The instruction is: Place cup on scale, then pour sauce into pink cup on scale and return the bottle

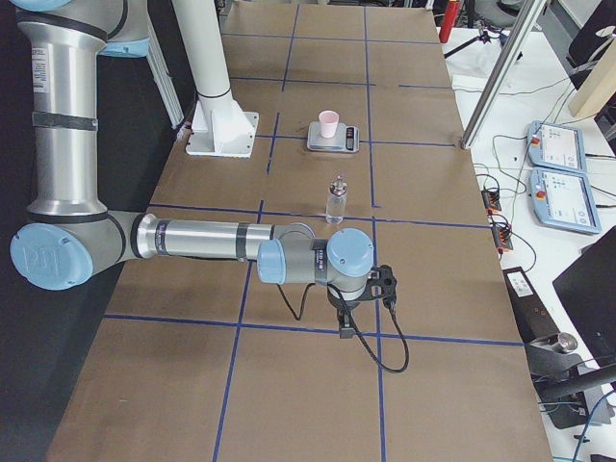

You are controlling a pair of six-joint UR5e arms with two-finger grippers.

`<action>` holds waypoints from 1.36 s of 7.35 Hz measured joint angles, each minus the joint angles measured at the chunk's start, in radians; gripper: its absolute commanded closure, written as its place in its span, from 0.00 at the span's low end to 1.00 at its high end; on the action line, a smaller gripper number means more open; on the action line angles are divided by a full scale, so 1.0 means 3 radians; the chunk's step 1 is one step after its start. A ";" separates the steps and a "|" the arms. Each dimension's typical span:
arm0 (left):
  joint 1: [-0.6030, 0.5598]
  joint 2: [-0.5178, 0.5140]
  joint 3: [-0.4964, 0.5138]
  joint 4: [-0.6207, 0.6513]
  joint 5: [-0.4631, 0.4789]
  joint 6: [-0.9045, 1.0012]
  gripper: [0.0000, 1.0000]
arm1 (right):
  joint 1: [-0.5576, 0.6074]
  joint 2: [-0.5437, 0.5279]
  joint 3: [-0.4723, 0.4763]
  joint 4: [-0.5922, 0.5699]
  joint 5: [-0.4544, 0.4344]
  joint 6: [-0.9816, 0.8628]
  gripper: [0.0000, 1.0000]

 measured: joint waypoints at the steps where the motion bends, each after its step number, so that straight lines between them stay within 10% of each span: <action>1: 0.0000 0.0004 0.0004 -0.0021 0.0000 0.0001 0.00 | 0.0000 0.0000 -0.0002 0.0000 -0.0002 -0.0001 0.00; 10: -0.0005 0.0013 0.0021 -0.0112 0.0000 0.0002 0.00 | 0.0000 0.0000 -0.0004 0.0003 -0.0004 -0.0002 0.00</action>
